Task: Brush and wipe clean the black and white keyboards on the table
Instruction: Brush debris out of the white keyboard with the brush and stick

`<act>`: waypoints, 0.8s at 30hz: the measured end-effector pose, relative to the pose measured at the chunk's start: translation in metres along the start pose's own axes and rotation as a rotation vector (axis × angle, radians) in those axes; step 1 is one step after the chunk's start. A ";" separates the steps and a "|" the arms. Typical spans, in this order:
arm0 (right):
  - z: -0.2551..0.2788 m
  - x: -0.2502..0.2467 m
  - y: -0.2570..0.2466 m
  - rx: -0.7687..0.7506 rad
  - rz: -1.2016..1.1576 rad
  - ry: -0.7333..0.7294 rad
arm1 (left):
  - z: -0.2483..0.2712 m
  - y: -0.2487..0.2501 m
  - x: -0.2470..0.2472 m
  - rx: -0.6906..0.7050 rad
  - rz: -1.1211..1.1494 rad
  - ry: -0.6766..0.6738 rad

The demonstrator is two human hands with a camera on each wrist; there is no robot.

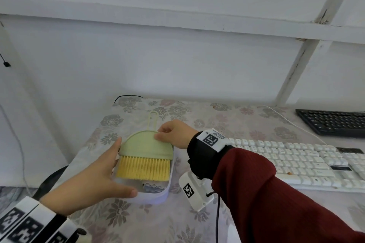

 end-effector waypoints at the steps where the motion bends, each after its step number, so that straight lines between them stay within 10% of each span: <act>1: 0.001 -0.001 0.000 -0.010 -0.041 0.003 | 0.000 0.000 0.000 0.002 0.004 -0.010; 14: 0.077 -0.114 0.062 -0.020 -0.632 0.333 | 0.009 0.069 0.031 0.166 -0.322 0.138; 24: 0.193 -0.225 0.220 0.250 -0.865 0.479 | -0.039 0.152 0.140 0.182 -0.394 -0.102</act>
Point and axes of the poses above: each hand's wrist, its own z-axis away from the middle knuckle, its own x-axis out of the palm, y = z × x, the point moved 1 cm from there along -z, towards the middle knuckle, and after that the axes turned 5 degrees about x, right-handed, at the moved point
